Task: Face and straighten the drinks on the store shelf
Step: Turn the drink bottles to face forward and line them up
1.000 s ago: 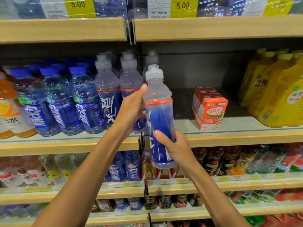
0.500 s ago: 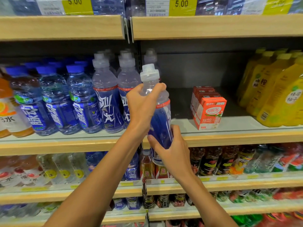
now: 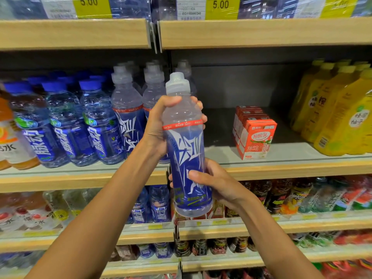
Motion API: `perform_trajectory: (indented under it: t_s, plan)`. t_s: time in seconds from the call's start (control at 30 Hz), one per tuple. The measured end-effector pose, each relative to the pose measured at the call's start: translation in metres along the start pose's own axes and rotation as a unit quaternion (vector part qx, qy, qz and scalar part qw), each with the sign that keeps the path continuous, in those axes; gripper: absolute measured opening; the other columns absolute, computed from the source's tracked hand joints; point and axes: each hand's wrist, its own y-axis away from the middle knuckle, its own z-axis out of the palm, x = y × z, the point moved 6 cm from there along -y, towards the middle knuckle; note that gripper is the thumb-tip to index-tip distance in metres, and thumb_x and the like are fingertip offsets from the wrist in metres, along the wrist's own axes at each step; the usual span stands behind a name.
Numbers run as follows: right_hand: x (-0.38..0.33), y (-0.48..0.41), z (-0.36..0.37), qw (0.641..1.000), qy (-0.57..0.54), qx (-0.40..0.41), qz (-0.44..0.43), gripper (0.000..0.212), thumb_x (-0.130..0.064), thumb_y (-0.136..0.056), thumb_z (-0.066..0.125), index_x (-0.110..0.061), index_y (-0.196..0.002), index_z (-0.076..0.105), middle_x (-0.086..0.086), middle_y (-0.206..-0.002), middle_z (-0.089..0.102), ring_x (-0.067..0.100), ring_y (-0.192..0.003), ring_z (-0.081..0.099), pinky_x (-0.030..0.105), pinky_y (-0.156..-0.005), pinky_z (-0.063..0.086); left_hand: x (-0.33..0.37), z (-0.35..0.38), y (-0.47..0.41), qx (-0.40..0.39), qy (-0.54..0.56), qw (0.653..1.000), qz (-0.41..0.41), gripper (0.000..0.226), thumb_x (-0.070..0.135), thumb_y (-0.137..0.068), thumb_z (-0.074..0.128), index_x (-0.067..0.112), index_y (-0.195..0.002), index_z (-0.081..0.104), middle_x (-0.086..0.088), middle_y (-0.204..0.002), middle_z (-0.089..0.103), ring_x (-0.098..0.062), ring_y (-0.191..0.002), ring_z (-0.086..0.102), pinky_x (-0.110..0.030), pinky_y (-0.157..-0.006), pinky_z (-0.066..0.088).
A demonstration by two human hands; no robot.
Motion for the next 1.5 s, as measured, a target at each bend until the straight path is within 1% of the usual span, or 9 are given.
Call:
perform_trajectory:
  t_s: [0.3, 0.47, 0.6, 0.73, 0.9, 1.1, 1.2, 1.33, 1.5]
  plan:
    - [0.001, -0.001, 0.002, 0.988, 0.092, 0.115, -0.051, 0.034, -0.032, -0.068, 0.076, -0.026, -0.097, 0.061, -0.008, -0.088, 0.074, 0.010, -0.082, 0.071, 0.018, -0.069, 0.054, -0.011, 0.008, -0.001, -0.083, -0.007, 0.996, -0.043, 0.050, 0.038, -0.053, 0.085, 0.009, -0.090, 0.068, -0.007, -0.091, 0.066, -0.021, -0.079, 0.065, -0.032, -0.076, 0.054]
    - [-0.007, 0.002, -0.014, 0.972, 0.116, 0.180, -0.098, 0.037, -0.018, -0.074, 0.080, -0.023, -0.103, 0.059, -0.009, -0.089, 0.074, 0.006, -0.082, 0.070, 0.015, -0.066, 0.052, -0.007, -0.014, 0.007, 0.062, -0.203, 0.976, -0.042, 0.041, 0.051, -0.078, 0.066, 0.020, -0.105, 0.068, -0.007, -0.108, 0.072, -0.022, -0.099, 0.069, -0.032, -0.083, 0.055]
    - [-0.021, 0.000, -0.039, 0.950, 0.150, 0.238, -0.138, 0.047, -0.016, -0.073, 0.081, -0.013, -0.114, 0.059, -0.003, -0.099, 0.072, 0.009, -0.088, 0.070, 0.017, -0.070, 0.052, -0.006, -0.030, 0.018, 0.160, -0.318, 0.933, 0.045, 0.021, 0.029, -0.095, 0.054, 0.013, -0.099, 0.067, 0.004, -0.086, 0.073, -0.011, -0.081, 0.068, -0.021, -0.069, 0.054]
    - [-0.033, -0.009, -0.068, 0.925, 0.180, 0.290, -0.164, 0.037, -0.013, -0.076, 0.078, -0.020, -0.107, 0.059, -0.009, -0.096, 0.071, 0.002, -0.085, 0.068, 0.012, -0.068, 0.051, -0.022, -0.042, 0.044, 0.144, -0.577, 0.788, 0.160, 0.014, 0.014, -0.096, 0.055, 0.012, -0.104, 0.066, 0.006, -0.093, 0.069, -0.001, -0.085, 0.064, -0.017, -0.077, 0.050]
    - [-0.025, -0.021, -0.098, 0.911, 0.193, 0.335, -0.146, 0.036, -0.023, -0.074, 0.079, -0.034, -0.099, 0.054, -0.018, -0.095, 0.067, -0.007, -0.085, 0.066, 0.007, -0.064, 0.049, -0.064, -0.055, 0.057, 0.003, -0.815, 0.554, 0.171, 0.027, 0.023, -0.096, 0.052, 0.005, -0.114, 0.063, -0.008, -0.108, 0.066, -0.022, -0.095, 0.064, -0.032, -0.072, 0.052]
    - [-0.018, -0.028, -0.108, 0.901, 0.216, 0.352, -0.132, 0.049, -0.034, -0.071, 0.080, -0.036, -0.109, 0.050, -0.019, -0.104, 0.063, -0.004, -0.094, 0.064, 0.011, -0.070, 0.051, -0.084, -0.061, 0.054, -0.120, -0.886, 0.391, 0.220, 0.043, 0.033, -0.094, 0.042, 0.002, -0.114, 0.063, -0.012, -0.111, 0.065, -0.024, -0.096, 0.064, -0.035, -0.083, 0.054]
    - [-0.013, -0.015, -0.103, 0.861, 0.275, 0.402, -0.146, 0.068, -0.032, -0.071, 0.082, -0.023, -0.124, 0.041, -0.011, -0.116, 0.055, 0.002, -0.104, 0.058, 0.013, -0.083, 0.049, -0.087, -0.065, 0.054, -0.122, -0.886, 0.383, 0.231, 0.043, 0.035, -0.095, 0.041, 0.003, -0.116, 0.062, -0.011, -0.112, 0.064, -0.023, -0.098, 0.062, -0.035, -0.084, 0.054]
    - [-0.006, 0.006, -0.089, 0.757, 0.380, 0.503, -0.173, 0.067, -0.035, -0.069, 0.082, -0.014, -0.123, 0.046, -0.009, -0.112, 0.048, 0.002, -0.101, 0.049, 0.003, -0.075, 0.040, -0.087, -0.066, 0.054, -0.114, -0.883, 0.387, 0.241, 0.043, 0.035, -0.095, 0.042, 0.004, -0.116, 0.063, -0.011, -0.112, 0.065, -0.022, -0.099, 0.062, -0.033, -0.083, 0.054]
    - [-0.011, -0.011, -0.094, 0.732, 0.416, 0.521, -0.141, 0.060, -0.031, -0.078, 0.077, -0.007, -0.126, 0.050, 0.006, -0.122, 0.058, 0.013, -0.110, 0.052, -0.002, -0.076, 0.032, -0.086, -0.066, 0.054, -0.113, -0.873, 0.408, 0.242, 0.043, 0.035, -0.096, 0.041, 0.004, -0.115, 0.063, -0.010, -0.112, 0.065, -0.021, -0.099, 0.062, -0.031, -0.084, 0.054]
